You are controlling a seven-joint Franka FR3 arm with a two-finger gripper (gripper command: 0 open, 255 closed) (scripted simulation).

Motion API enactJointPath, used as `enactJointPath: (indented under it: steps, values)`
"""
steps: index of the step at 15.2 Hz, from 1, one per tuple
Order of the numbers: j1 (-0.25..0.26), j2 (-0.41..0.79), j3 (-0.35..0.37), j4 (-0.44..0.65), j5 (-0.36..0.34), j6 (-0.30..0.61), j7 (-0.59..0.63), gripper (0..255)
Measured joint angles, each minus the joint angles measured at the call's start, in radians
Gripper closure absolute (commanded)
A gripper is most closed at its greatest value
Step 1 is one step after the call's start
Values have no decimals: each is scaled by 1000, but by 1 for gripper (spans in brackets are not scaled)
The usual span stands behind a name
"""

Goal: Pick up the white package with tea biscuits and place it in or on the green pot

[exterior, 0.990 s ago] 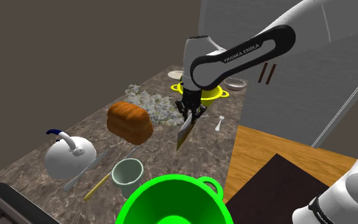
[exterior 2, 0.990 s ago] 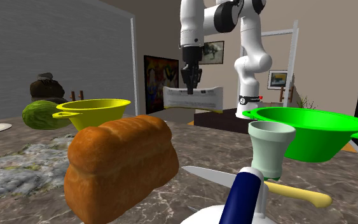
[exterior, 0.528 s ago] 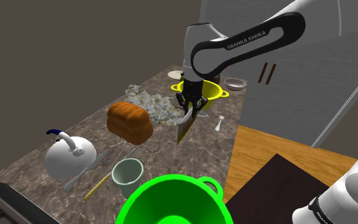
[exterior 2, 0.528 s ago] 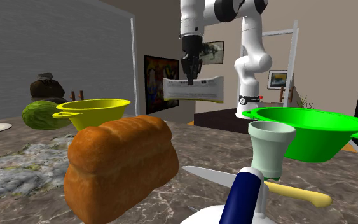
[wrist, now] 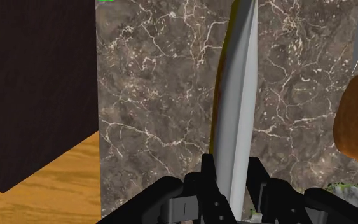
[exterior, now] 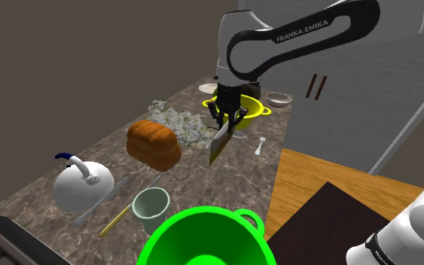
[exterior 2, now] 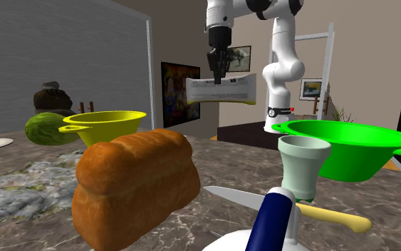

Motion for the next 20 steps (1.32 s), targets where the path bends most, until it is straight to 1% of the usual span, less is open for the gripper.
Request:
enactJointPath:
  steps: [4, 11, 16, 18, 20]
  values:
    - [31, -78, 32, -65, 41, -4, 45, 255]
    - [108, -190, 109, -152, 112, -10, 163, 255]
    - [164, -257, 166, -187, 163, -26, 250, 255]
    - [183, -260, 194, -176, 170, -36, 295, 255]
    - [207, -285, 217, -186, 192, -44, 331, 255]
